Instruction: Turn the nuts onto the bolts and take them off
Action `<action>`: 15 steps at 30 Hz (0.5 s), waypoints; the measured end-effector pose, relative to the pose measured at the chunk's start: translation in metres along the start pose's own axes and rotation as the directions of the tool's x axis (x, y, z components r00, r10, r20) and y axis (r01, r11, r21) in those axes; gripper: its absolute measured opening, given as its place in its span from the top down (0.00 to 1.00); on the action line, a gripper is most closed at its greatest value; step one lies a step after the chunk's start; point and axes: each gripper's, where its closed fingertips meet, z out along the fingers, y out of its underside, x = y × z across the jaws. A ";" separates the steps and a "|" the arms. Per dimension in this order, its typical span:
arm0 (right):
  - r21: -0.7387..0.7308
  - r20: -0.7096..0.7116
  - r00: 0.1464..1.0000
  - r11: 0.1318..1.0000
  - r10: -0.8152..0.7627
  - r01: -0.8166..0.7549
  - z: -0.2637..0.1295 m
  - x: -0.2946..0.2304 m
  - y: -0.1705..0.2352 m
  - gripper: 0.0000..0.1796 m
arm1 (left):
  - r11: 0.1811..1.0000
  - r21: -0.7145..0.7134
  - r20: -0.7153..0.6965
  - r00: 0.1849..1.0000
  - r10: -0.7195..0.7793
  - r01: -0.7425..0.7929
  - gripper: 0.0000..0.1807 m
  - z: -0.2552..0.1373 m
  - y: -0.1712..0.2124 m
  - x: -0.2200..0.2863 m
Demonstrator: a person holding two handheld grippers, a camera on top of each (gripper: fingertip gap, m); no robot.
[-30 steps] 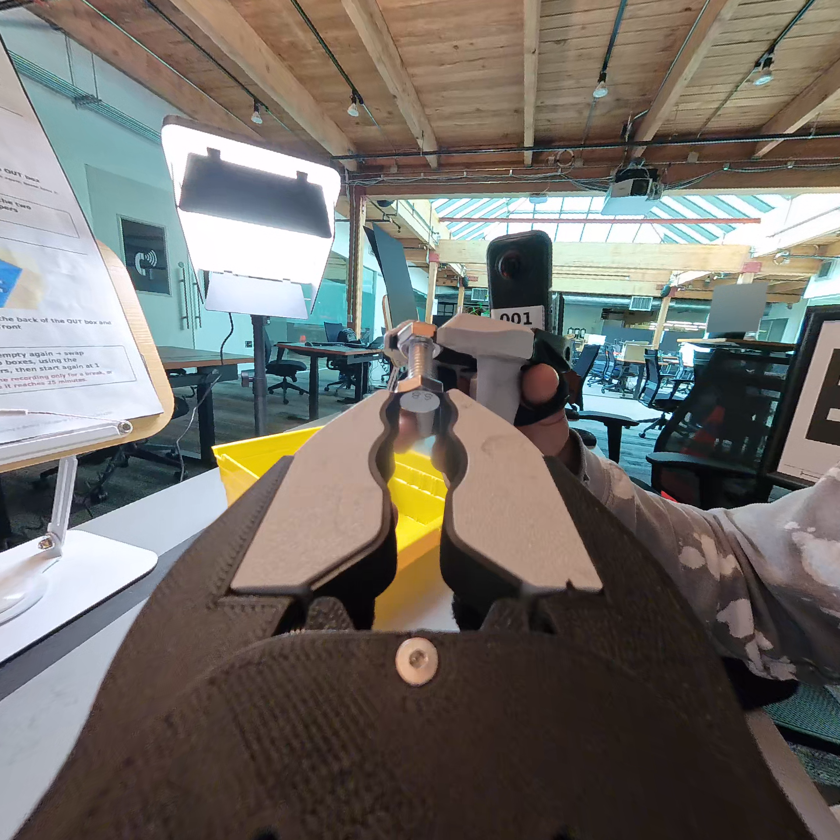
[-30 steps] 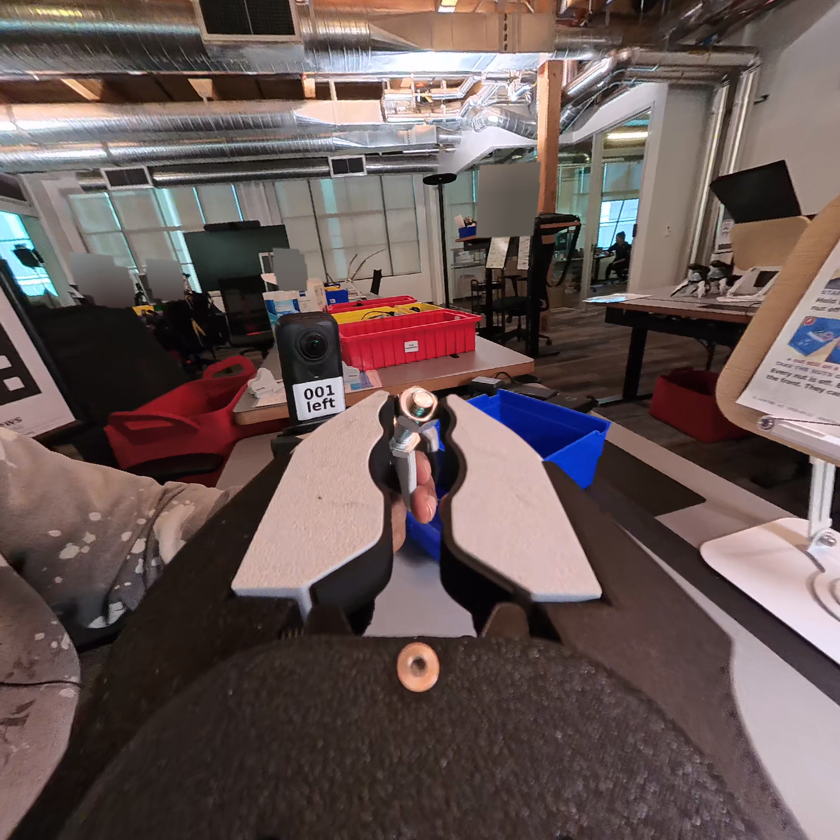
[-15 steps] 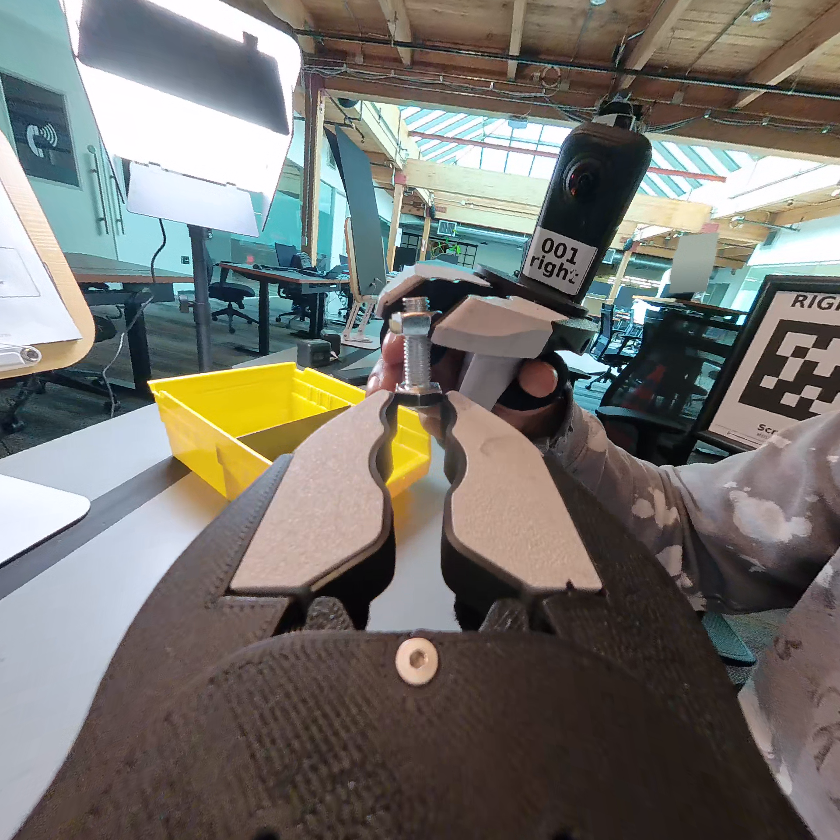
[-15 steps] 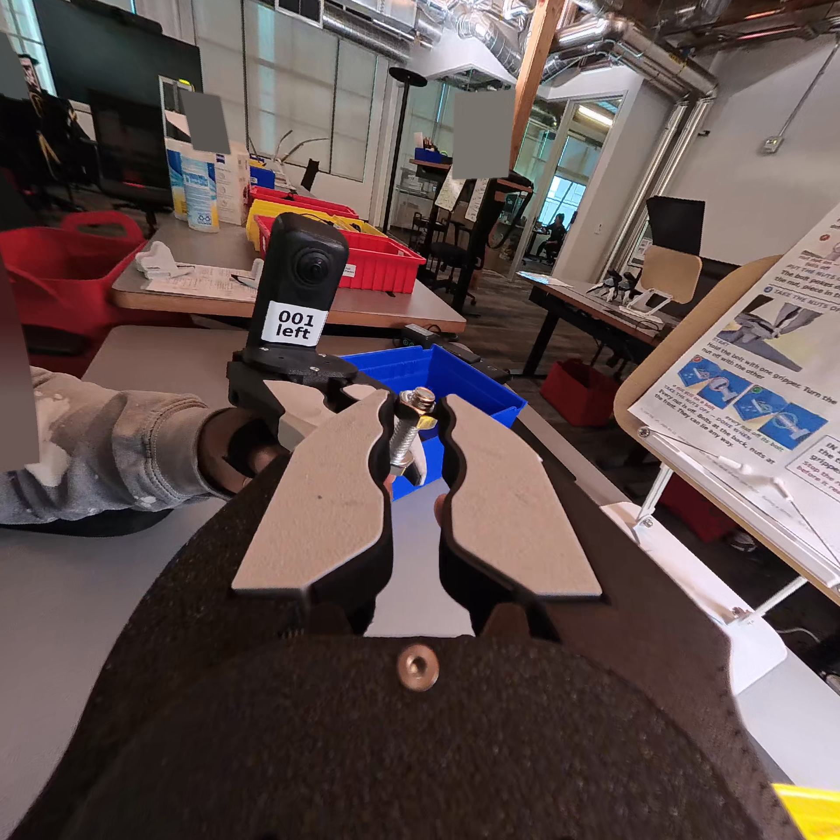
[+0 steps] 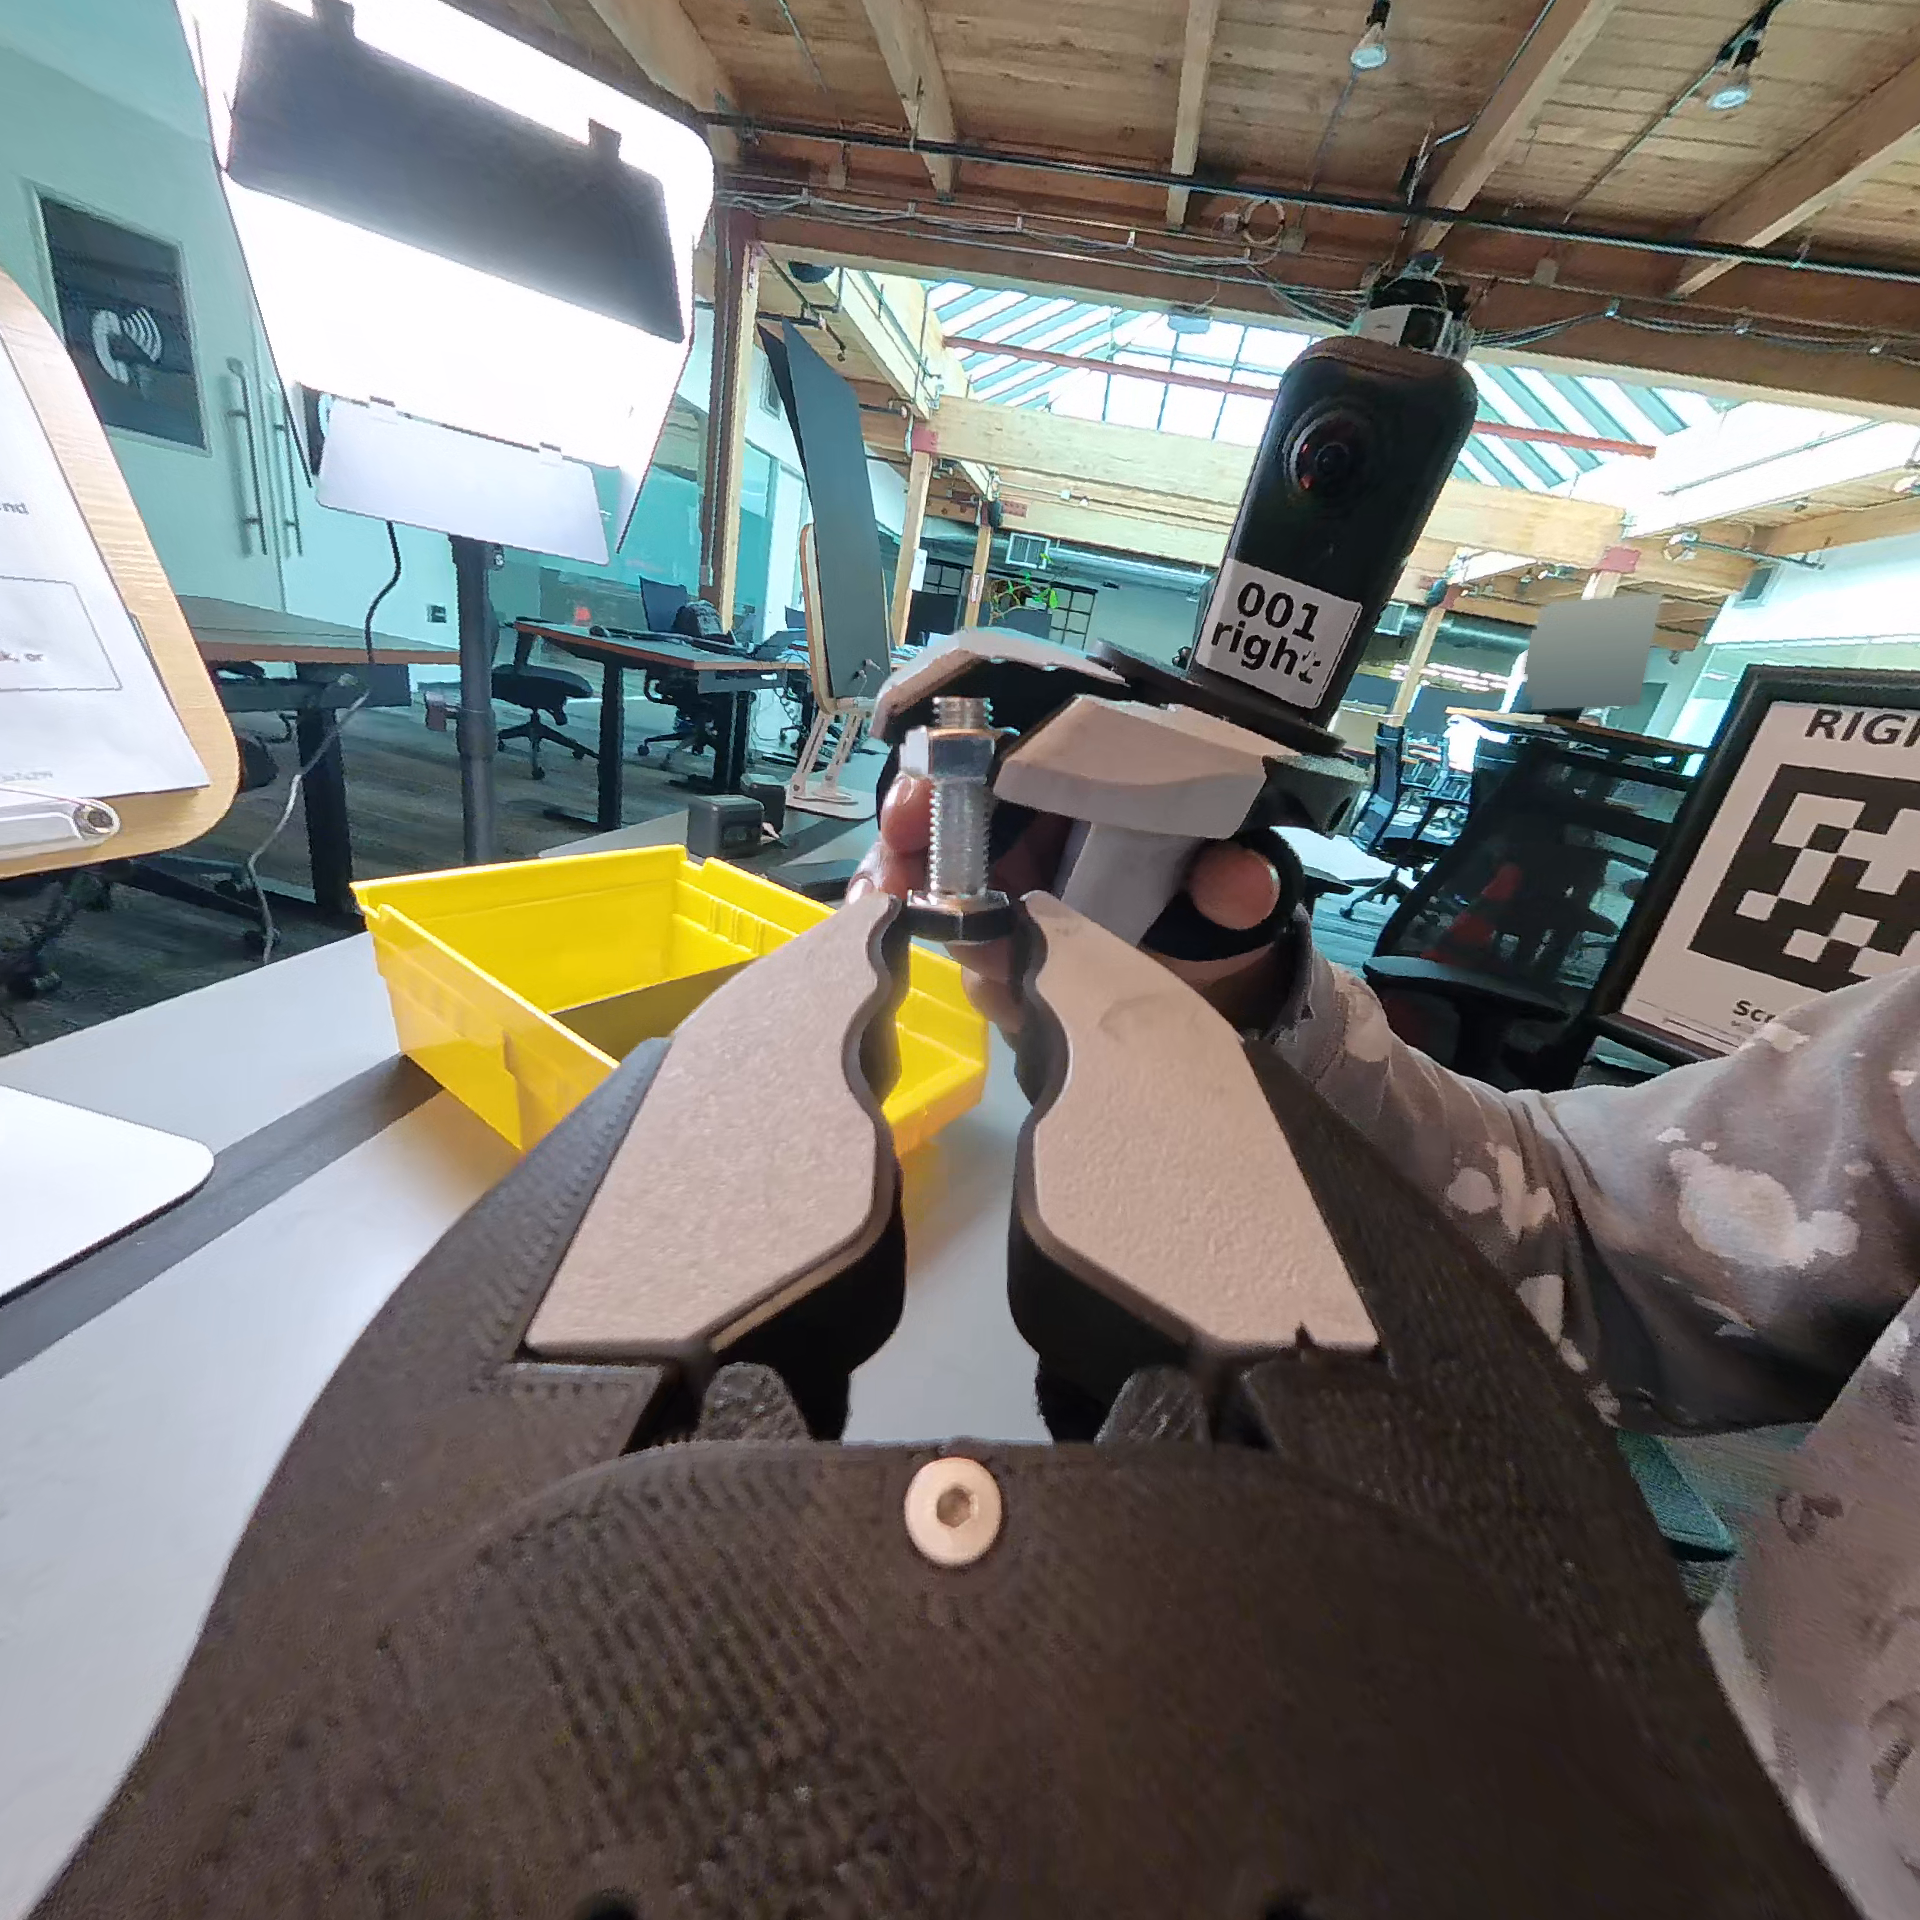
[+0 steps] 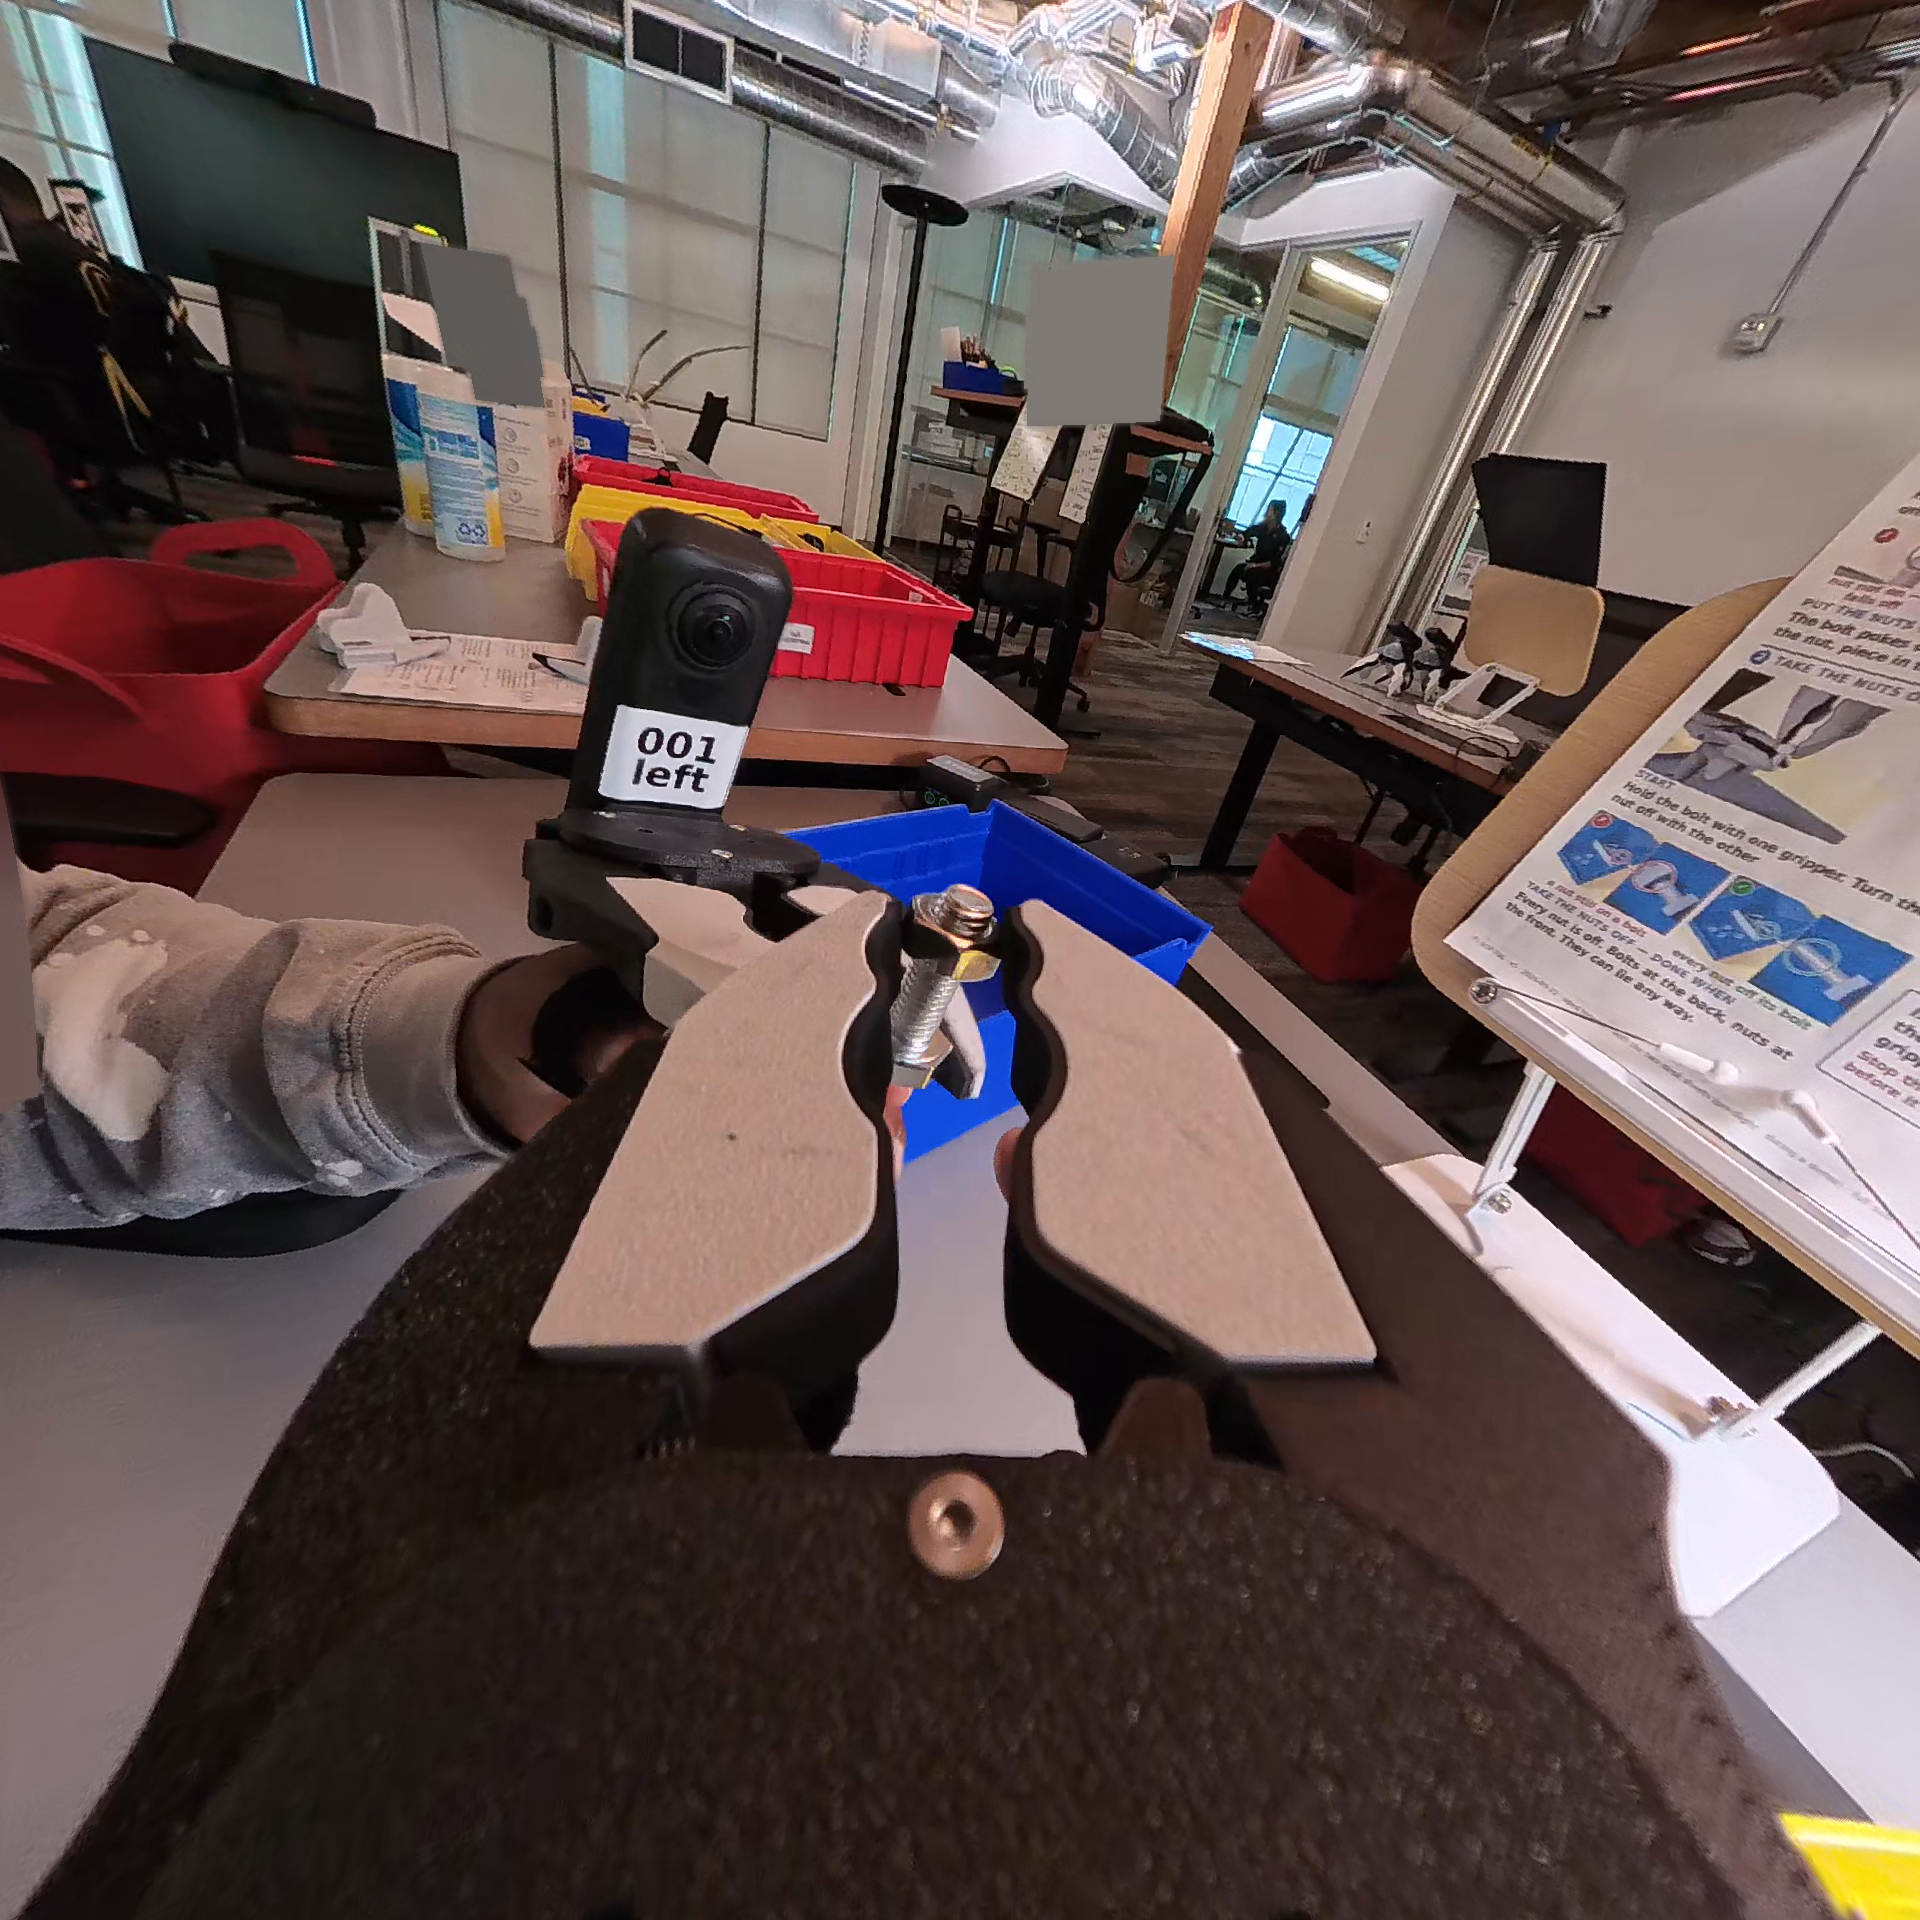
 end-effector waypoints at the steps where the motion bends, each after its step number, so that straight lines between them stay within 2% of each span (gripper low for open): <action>1: 0.009 0.007 1.000 1.000 0.012 -0.012 0.000 -0.001 -0.001 0.90 | 1.000 0.009 0.004 1.000 0.012 -0.012 0.90 0.000 -0.001 0.000; 3: 0.043 0.042 0.997 0.997 0.064 -0.066 -0.001 -0.003 -0.005 0.90 | 0.998 0.044 0.009 0.999 0.035 -0.036 0.90 -0.002 -0.005 0.002; 6: 0.081 0.115 0.978 0.980 0.174 -0.184 -0.004 -0.002 -0.009 0.82 | 0.992 0.105 0.001 0.997 0.073 -0.073 0.90 -0.005 -0.013 0.008; 7: 0.094 0.127 0.970 0.971 0.206 -0.219 -0.005 0.000 -0.010 0.82 | 0.989 0.123 0.008 0.997 0.081 -0.082 0.90 -0.007 -0.017 0.008; 9: 0.139 0.111 0.951 0.943 0.290 -0.303 -0.010 0.014 -0.013 0.92 | 0.983 0.163 0.011 0.997 0.080 -0.081 0.90 -0.012 -0.025 0.007; 11: 0.170 0.132 0.924 0.910 0.359 -0.378 -0.015 0.021 -0.015 0.94 | 0.983 0.158 0.022 0.996 0.086 -0.089 0.90 -0.013 -0.027 0.005; 15: 0.142 0.132 0.943 0.935 0.307 -0.324 -0.006 0.007 -0.016 0.84 | 0.987 0.131 0.040 0.995 0.086 -0.091 0.90 -0.010 -0.020 0.001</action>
